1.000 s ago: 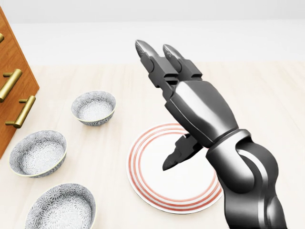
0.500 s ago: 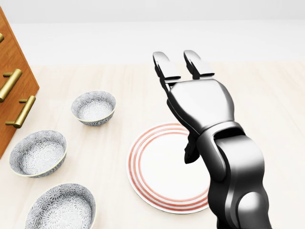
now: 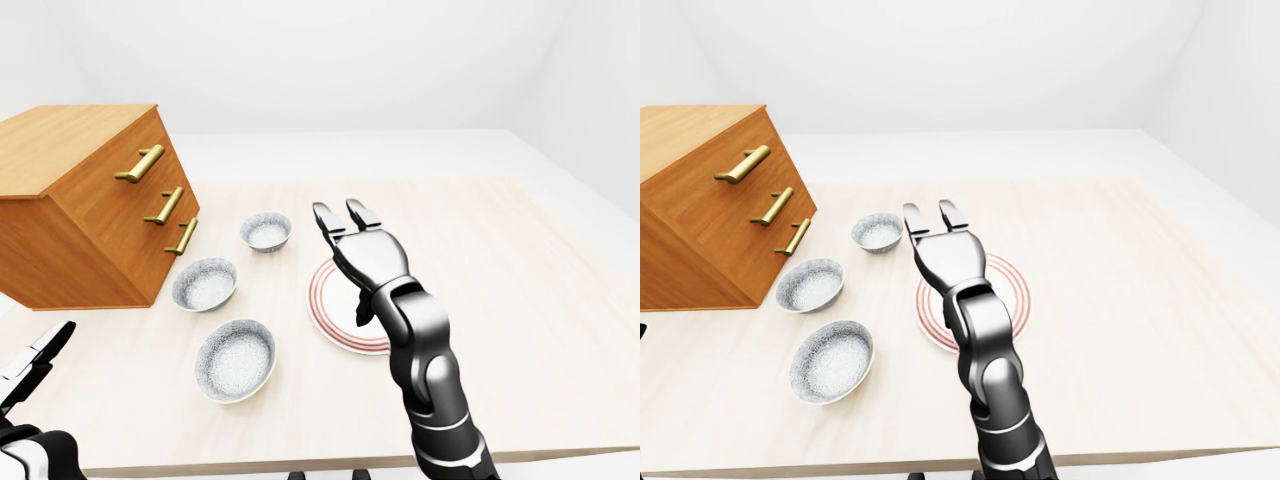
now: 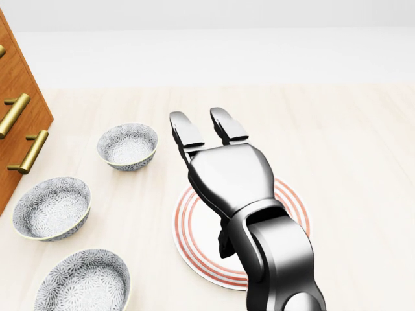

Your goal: Put the bowl at the front on the plate.

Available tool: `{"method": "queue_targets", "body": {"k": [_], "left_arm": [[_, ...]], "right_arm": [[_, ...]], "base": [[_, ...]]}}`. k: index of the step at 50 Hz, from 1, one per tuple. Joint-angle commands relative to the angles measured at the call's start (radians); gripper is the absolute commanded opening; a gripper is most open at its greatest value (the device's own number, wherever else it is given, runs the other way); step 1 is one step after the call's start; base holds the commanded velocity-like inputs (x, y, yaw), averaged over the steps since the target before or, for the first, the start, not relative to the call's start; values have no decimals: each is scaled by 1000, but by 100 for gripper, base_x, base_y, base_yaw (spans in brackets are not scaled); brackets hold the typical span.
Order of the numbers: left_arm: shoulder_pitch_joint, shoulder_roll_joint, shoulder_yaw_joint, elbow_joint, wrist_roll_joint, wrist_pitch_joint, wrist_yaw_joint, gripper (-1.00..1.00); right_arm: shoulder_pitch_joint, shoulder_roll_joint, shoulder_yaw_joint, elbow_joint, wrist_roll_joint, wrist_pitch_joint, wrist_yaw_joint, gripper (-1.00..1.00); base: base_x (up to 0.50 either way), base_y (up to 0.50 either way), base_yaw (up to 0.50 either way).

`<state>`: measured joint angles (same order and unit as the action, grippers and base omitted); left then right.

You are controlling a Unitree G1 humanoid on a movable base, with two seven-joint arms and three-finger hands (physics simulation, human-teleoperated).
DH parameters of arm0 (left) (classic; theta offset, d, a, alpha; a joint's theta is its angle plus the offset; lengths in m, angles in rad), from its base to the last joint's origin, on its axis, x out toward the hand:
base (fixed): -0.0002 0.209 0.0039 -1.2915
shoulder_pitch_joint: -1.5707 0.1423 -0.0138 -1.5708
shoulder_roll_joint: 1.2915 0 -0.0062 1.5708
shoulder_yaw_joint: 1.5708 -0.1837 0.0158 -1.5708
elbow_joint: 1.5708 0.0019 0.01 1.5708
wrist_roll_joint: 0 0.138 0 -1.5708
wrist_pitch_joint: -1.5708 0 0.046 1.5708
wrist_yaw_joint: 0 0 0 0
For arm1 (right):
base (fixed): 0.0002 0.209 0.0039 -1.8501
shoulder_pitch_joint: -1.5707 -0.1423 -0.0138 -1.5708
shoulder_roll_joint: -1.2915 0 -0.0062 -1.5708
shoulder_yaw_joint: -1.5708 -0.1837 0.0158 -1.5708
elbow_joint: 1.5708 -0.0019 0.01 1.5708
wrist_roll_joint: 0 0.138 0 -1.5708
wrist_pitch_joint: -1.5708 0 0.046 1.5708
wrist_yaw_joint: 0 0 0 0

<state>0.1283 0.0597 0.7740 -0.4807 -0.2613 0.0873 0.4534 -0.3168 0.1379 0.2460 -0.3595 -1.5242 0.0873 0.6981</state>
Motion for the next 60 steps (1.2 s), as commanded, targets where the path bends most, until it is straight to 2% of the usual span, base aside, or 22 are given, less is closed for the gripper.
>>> {"method": "queue_targets", "body": {"k": [1,22,34,42,60], "left_arm": [[0,0,3,-3,-4,0,-1,100],[0,0,3,-3,-4,0,-1,100],[2,-2,2,0,-5,0,-3,100],[7,-5,2,-1,-5,0,-6,100],[11,-7,1,-2,-4,0,-8,100]], "right_arm": [[42,20,32,-26,-34,0,0,100],[44,26,27,-26,-38,0,0,100],[32,77,87,2,-86,0,0,100],[41,77,94,36,-49,0,0,100],[50,166,199,95,-105,0,0,100]], "base": [[0,0,0],[0,0,0],[0,0,0],[0,0,0],[0,0,0]]}}
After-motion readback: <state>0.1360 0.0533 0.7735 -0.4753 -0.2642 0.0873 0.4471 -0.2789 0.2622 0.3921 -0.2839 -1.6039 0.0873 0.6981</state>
